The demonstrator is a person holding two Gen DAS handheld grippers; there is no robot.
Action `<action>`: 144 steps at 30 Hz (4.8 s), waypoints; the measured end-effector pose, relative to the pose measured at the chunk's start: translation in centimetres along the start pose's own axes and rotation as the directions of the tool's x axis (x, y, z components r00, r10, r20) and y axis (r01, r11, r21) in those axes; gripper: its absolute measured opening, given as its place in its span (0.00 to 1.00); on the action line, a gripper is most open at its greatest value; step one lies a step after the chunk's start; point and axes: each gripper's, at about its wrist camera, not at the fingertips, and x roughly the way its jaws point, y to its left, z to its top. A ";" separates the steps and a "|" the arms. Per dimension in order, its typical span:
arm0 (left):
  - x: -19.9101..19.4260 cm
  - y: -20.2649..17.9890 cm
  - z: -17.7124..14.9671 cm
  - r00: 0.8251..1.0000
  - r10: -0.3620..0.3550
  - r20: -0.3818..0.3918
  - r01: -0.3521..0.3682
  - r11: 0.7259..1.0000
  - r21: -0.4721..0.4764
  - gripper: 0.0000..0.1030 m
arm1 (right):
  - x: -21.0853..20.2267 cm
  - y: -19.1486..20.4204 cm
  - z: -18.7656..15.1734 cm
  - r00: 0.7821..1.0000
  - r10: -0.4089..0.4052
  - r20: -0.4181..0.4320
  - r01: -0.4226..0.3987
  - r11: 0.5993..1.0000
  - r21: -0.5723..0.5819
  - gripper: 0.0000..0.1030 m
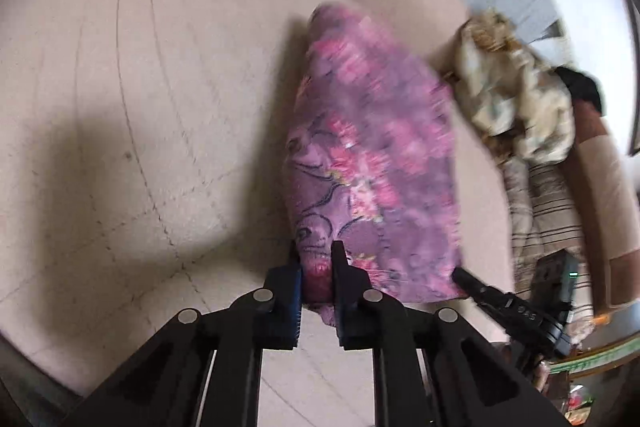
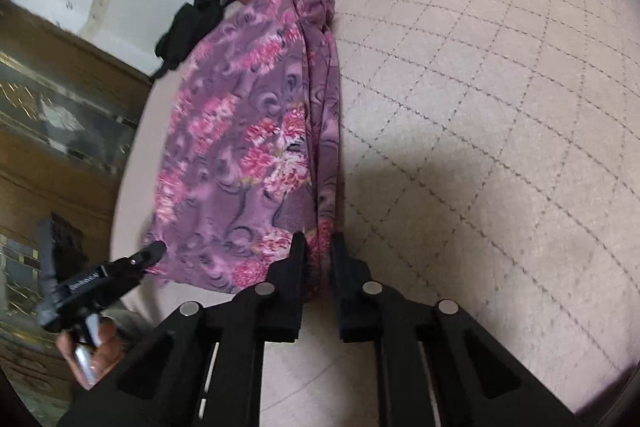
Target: Fold small clothes
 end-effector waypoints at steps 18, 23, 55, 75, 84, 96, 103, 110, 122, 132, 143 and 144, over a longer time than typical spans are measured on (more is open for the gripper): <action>-7.5 -0.7 -4.9 0.985 0.165 0.051 -0.168 0.984 0.052 0.58 | -6.8 2.0 -4.0 0.995 0.080 0.054 -0.079 0.997 -0.023 0.50; -6.7 -1.9 0.5 0.984 0.158 0.086 -0.163 0.985 0.054 0.63 | -6.4 5.0 1.3 0.993 0.089 0.079 -0.080 0.991 -0.109 0.50; 6.1 -0.5 12.1 0.997 0.070 -0.042 -0.071 0.997 -0.021 0.47 | 4.3 1.6 13.3 0.998 0.042 0.043 -0.039 0.996 -0.084 0.41; 9.6 2.0 17.1 0.995 -0.003 -0.101 -0.008 0.994 -0.108 0.27 | 8.4 1.5 15.9 1.000 -0.013 0.023 0.015 0.997 -0.072 0.04; 7.0 0.6 16.4 0.997 0.014 -0.073 -0.019 0.998 -0.055 0.42 | 6.3 1.3 15.2 0.998 0.061 0.009 -0.061 0.998 -0.003 0.21; 3.8 2.3 8.0 0.995 0.068 -0.070 -0.074 0.993 -0.095 0.50 | 2.7 0.9 6.2 0.997 0.076 0.024 -0.076 0.997 0.015 0.39; 3.9 1.1 7.7 0.995 0.084 -0.053 -0.085 0.996 -0.030 0.13 | 3.1 2.1 6.1 0.999 0.012 0.044 -0.011 0.999 -0.033 0.04; 5.0 0.3 7.5 0.982 0.187 -0.039 -0.184 0.981 0.058 0.09 | 5.4 0.6 6.3 0.999 -0.045 -0.003 0.045 0.999 -0.016 0.05; 0.3 3.1 0.2 0.991 0.093 -0.096 -0.099 0.993 -0.065 0.50 | 0.0 0.0 -1.3 0.996 0.092 -0.007 -0.091 0.992 0.087 0.62; -1.2 1.6 -3.6 0.971 0.229 -0.065 -0.226 0.973 0.047 0.11 | -0.1 3.9 -4.1 0.987 -0.163 -0.013 0.160 0.979 -0.123 0.06; -3.1 3.3 -5.4 0.984 0.142 -0.108 -0.149 0.987 -0.057 0.68 | -3.3 0.9 -6.4 1.000 0.015 -0.009 -0.015 0.999 0.039 0.73; -2.7 3.7 -5.5 0.986 0.106 -0.131 -0.117 0.989 -0.086 0.68 | -3.0 0.5 -7.2 0.999 0.027 -0.029 -0.025 0.998 0.061 0.73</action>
